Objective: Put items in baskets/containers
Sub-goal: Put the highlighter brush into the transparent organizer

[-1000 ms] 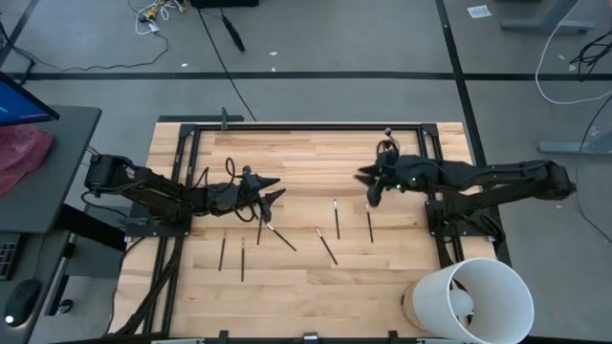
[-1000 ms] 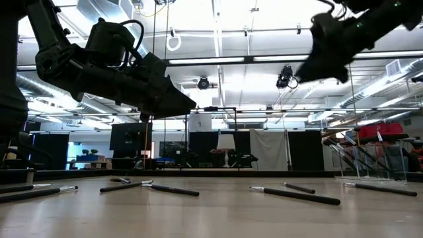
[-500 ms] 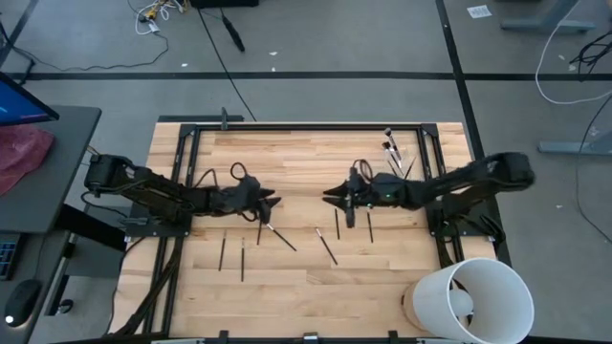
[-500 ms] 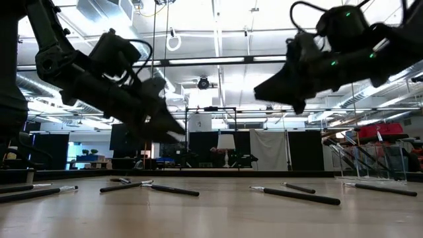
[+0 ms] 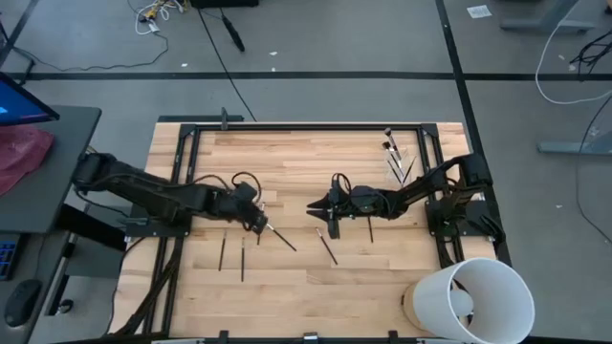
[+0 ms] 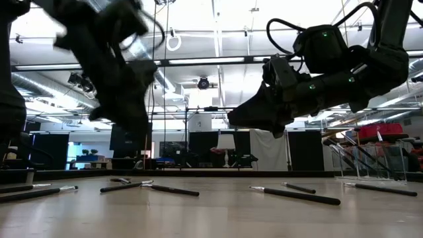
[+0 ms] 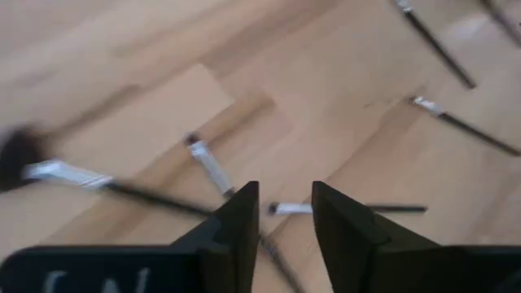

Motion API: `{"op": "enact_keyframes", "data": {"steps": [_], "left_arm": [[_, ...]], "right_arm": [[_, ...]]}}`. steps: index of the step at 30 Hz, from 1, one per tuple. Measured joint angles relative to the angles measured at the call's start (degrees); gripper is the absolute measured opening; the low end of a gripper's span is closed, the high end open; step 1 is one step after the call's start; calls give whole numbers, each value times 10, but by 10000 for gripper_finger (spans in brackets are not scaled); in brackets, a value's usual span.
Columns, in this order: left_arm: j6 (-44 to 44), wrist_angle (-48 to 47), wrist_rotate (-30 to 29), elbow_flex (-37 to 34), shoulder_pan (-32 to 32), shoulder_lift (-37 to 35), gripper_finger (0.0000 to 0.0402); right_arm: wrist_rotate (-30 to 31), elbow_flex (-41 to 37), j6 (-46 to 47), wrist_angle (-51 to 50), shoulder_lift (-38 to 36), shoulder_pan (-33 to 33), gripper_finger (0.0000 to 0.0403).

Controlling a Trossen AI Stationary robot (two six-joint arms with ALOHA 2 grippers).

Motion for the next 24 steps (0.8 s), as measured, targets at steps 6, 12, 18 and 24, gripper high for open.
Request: {"op": "enact_keyframes", "data": {"steps": [6,12,18,24], "left_arm": [[-168,-185,-110,90,-105,21,65],[-346,-187,-141,72,-154,84,17],[-455,-196,-157,52,-128,145,15],[-444,-206,-123,52,-77,174,106]], "right_arm": [[-41,0,-3,3,0,3,95],[-111,0,-31,-11,0,3,95],[-150,-1,-56,-29,0,3,95],[-154,-1,-82,-63,0,3,95]]}}
